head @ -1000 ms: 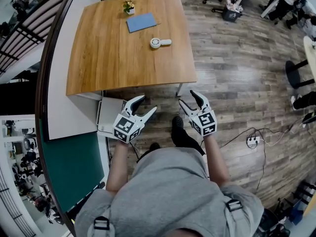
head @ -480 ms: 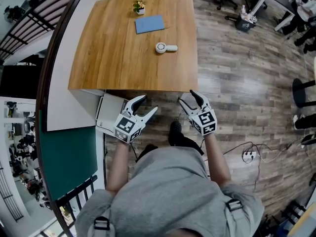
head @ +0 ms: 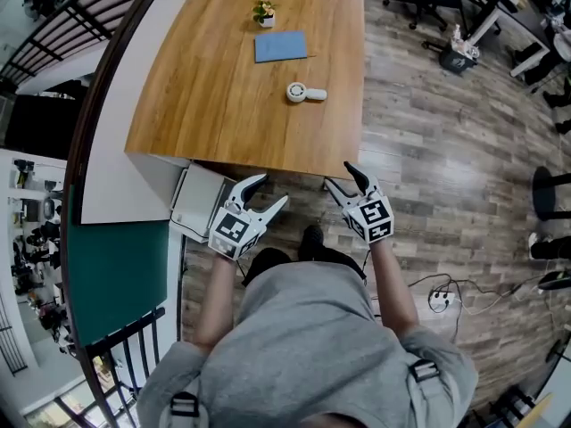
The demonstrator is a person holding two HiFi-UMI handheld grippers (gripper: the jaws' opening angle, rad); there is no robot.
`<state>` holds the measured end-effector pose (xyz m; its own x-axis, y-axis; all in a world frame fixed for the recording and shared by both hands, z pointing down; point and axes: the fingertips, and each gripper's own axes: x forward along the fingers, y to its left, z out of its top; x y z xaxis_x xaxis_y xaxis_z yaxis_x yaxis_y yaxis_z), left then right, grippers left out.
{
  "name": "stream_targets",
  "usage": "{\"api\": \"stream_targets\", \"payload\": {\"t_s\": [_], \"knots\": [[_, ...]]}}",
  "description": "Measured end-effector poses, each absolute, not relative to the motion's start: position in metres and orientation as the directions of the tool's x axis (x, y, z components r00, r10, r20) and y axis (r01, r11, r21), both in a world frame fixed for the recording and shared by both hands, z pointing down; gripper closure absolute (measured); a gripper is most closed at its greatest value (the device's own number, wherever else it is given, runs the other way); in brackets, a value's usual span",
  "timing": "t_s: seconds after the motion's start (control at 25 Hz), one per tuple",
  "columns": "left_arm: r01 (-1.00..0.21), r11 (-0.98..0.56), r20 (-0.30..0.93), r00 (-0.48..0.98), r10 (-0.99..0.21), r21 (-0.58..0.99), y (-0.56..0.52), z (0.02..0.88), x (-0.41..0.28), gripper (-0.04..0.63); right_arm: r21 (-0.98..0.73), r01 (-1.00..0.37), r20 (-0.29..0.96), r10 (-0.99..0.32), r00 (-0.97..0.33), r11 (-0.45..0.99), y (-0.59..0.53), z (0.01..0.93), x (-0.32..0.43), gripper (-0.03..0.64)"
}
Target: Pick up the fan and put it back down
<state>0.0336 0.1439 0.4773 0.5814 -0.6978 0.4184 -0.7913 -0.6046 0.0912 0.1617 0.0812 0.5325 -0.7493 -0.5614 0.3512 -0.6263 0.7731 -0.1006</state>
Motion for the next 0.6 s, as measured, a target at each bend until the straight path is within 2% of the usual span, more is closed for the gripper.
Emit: {"api": "stream_targets", "payload": {"t_s": [0.6], "knots": [[-0.801, -0.589, 0.41, 0.574, -0.708, 0.104, 0.122, 0.481, 0.032, 0.345, -0.09, -0.596, 0.367, -0.53, -0.765, 0.798, 0.063, 0.534, 0.157, 0.353]]}}
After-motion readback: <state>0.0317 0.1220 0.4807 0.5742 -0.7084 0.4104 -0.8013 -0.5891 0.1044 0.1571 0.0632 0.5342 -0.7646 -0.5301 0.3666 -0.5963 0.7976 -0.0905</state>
